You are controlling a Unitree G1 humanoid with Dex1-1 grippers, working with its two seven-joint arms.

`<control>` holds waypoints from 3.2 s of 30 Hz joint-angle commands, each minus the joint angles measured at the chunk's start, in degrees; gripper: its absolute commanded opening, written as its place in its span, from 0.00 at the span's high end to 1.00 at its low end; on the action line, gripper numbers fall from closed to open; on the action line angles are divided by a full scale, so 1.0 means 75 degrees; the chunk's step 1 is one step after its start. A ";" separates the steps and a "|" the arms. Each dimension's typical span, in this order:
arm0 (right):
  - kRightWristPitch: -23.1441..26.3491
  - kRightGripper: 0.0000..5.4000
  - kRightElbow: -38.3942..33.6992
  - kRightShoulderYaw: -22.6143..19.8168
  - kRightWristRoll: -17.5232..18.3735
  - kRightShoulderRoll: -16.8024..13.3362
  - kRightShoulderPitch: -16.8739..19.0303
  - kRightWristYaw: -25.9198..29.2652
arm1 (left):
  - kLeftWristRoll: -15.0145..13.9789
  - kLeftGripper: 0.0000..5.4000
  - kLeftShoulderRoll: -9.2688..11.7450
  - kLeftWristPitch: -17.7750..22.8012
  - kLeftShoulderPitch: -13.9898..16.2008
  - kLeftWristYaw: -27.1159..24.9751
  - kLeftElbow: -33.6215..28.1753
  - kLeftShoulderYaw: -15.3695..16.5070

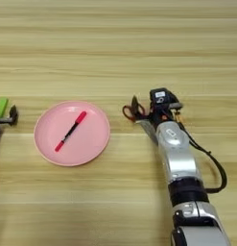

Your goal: Move the objects on the table

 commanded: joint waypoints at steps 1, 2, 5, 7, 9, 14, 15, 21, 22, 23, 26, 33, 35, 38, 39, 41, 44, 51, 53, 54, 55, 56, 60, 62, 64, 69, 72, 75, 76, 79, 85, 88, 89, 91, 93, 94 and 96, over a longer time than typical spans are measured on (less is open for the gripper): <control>0.0150 0.00 0.0058 -0.0076 0.0108 0.0043 -0.0146 -0.0068 | 0.0043 0.01 0.0060 0.0024 -0.0009 -0.0024 0.0154 -0.0018; 0.0149 0.00 0.0067 -0.0078 0.0117 0.0048 -0.0148 -0.0071 | 0.0042 0.01 0.0060 0.0022 -0.0009 -0.0023 0.0156 -0.0017; 0.0102 0.00 0.0103 -0.0135 0.0150 0.0060 -0.0179 -0.0168 | 0.0043 0.01 0.0061 0.0018 -0.0023 -0.0022 0.0175 -0.0017; 0.0049 0.00 0.0118 -0.0235 0.0187 0.0056 -0.0213 -0.0296 | 0.0043 0.01 0.0061 0.0013 -0.0030 -0.0024 0.0188 -0.0017; 0.0035 0.00 0.0132 -0.0319 0.0218 0.0047 -0.0239 -0.0366 | 0.0043 0.01 0.0059 0.0005 -0.0033 -0.0022 0.0196 -0.0018; 0.0040 0.00 0.0145 -0.0334 0.0216 0.0053 -0.0251 -0.0373 | 0.0042 0.01 0.0058 -0.0003 -0.0038 -0.0024 0.0221 -0.0020; 0.0040 0.00 0.0144 -0.0332 0.0214 0.0056 -0.0251 -0.0372 | 0.0045 0.01 0.0060 0.0004 -0.0040 -0.0021 0.0227 -0.0022; 0.0033 0.00 0.0142 -0.0347 0.0219 0.0055 -0.0258 -0.0389 | 0.0029 0.01 0.0063 0.0121 -0.0052 -0.0026 0.0278 -0.0015; 0.0029 0.00 0.0143 -0.0350 0.0218 0.0055 -0.0259 -0.0394 | -0.0008 0.04 0.0055 0.0155 -0.0055 -0.0051 0.0294 0.0010; 0.0028 0.00 0.0142 -0.0355 0.0220 0.0055 -0.0260 -0.0398 | -0.0015 0.04 0.0060 0.0183 -0.0058 -0.0063 0.0316 0.0014; 0.0029 0.00 0.0123 -0.0373 0.0224 0.0048 -0.0260 -0.0413 | 0.0009 0.10 0.0088 0.0261 -0.0051 -0.0046 0.0374 0.0012; 0.0009 0.00 0.0112 -0.0407 0.0248 0.0029 -0.0268 -0.0467 | 0.0068 0.21 0.0117 0.0344 -0.0054 -0.0044 0.0446 -0.0028; 0.0001 0.00 0.0109 -0.0420 0.0255 0.0022 -0.0269 -0.0475 | 0.0070 0.24 0.0117 0.0348 -0.0057 -0.0054 0.0453 -0.0037; -0.0006 0.00 0.0106 -0.0430 0.0258 0.0020 -0.0268 -0.0484 | 0.0066 0.31 0.0115 0.0345 -0.0060 -0.0068 0.0465 -0.0041; -0.0007 0.00 0.0103 -0.0434 0.0260 0.0019 -0.0268 -0.0486 | 0.0062 0.33 0.0114 0.0344 -0.0060 -0.0074 0.0466 -0.0041; -0.0009 0.00 0.0099 -0.0441 0.0263 0.0018 -0.0269 -0.0491 | 0.0055 0.35 0.0112 0.0340 -0.0059 -0.0082 0.0466 -0.0040; -0.0011 0.00 0.0097 -0.0449 0.0267 0.0014 -0.0272 -0.0495 | 0.0044 0.41 0.0110 0.0334 -0.0058 -0.0099 0.0466 -0.0039; -0.0022 0.00 0.0148 -0.0466 0.0264 0.0010 -0.0299 -0.0495 | 0.0028 0.51 0.0105 0.0324 -0.0066 -0.0128 0.0482 -0.0032; -0.0014 0.00 0.0134 -0.0469 0.0264 0.0008 -0.0292 -0.0489 | 0.0018 0.54 0.0101 0.0316 -0.0055 -0.0137 0.0464 -0.0026; -0.0011 0.00 0.0131 -0.0470 0.0264 0.0007 -0.0290 -0.0487 | 0.0014 0.54 0.0100 0.0312 -0.0051 -0.0141 0.0458 -0.0024; -0.0010 0.00 0.0130 -0.0471 0.0263 0.0007 -0.0289 -0.0486 | 0.0010 0.56 0.0100 0.0310 -0.0048 -0.0146 0.0453 -0.0021; -0.0010 0.00 0.0132 -0.0470 0.0261 0.0009 -0.0289 -0.0486 | 0.0005 0.58 0.0100 0.0307 -0.0046 -0.0153 0.0450 -0.0017; -0.0013 0.00 0.0139 -0.0471 0.0257 0.0013 -0.0288 -0.0487 | -0.0009 0.64 0.0098 0.0296 -0.0032 -0.0179 0.0404 0.0000; -0.0014 0.00 0.0142 -0.0472 0.0255 0.0013 -0.0289 -0.0487 | -0.0014 0.67 0.0095 0.0290 -0.0031 -0.0193 0.0395 0.0009; -0.0013 0.00 0.0147 -0.0472 0.0255 0.0013 -0.0290 -0.0487 | -0.0019 0.71 0.0094 0.0287 -0.0031 -0.0210 0.0395 0.0016; -0.0015 0.00 0.0159 -0.0476 0.0255 0.0011 -0.0294 -0.0486 | -0.0024 0.76 0.0090 0.0286 -0.0028 -0.0235 0.0388 0.0029; -0.0023 0.00 0.0170 -0.0479 0.0255 0.0013 -0.0295 -0.0490 | -0.0028 0.76 0.0090 0.0282 -0.0025 -0.0249 0.0381 0.0033; -0.0035 0.00 0.0189 -0.0478 0.0253 0.0016 -0.0298 -0.0492 | -0.0044 0.76 0.0090 0.0283 -0.0010 -0.0274 0.0306 0.0038; -0.0036 0.00 0.0191 -0.0478 0.0253 0.0016 -0.0298 -0.0493 | -0.0052 0.76 0.0088 0.0284 0.0000 -0.0285 0.0252 0.0039; -0.0032 0.00 0.0196 -0.0480 0.0253 0.0012 -0.0301 -0.0491 | -0.0075 0.76 0.0065 0.0300 0.0054 -0.0313 0.0000 0.0025; -0.0045 0.00 0.0225 -0.0468 0.0247 0.0021 -0.0306 -0.0484 | -0.0104 0.76 -0.0028 0.0452 0.0346 -0.0377 -0.0926 -0.0056; -0.0051 0.00 0.0243 -0.0461 0.0242 0.0028 -0.0317 -0.0486 | -0.0109 0.76 -0.0135 0.0749 0.0648 -0.0418 -0.1892 -0.0166; -0.0051 0.00 0.0243 -0.0461 0.0243 0.0029 -0.0318 -0.0486 | -0.0110 0.76 -0.0179 0.0870 0.0761 -0.0437 -0.2266 -0.0218; -0.0061 0.00 0.0266 -0.0459 0.0242 0.0036 -0.0332 -0.0491 | -0.0133 0.76 -0.0262 0.1163 0.0985 -0.0465 -0.3015 -0.0325; -0.0066 0.00 0.0275 -0.0455 0.0244 0.0043 -0.0338 -0.0491 | -0.0170 0.76 -0.0382 0.1572 0.1272 -0.0568 -0.3926 -0.0505; -0.0069 0.00 0.0283 -0.0453 0.0243 0.0047 -0.0344 -0.0493 | -0.0169 0.76 -0.0415 0.1744 0.1378 -0.0607 -0.4260 -0.0577; -0.0073 0.00 0.0299 -0.0450 0.0242 0.0051 -0.0352 -0.0496 | -0.0146 0.76 -0.0466 0.2114 0.1588 -0.0670 -0.4904 -0.0738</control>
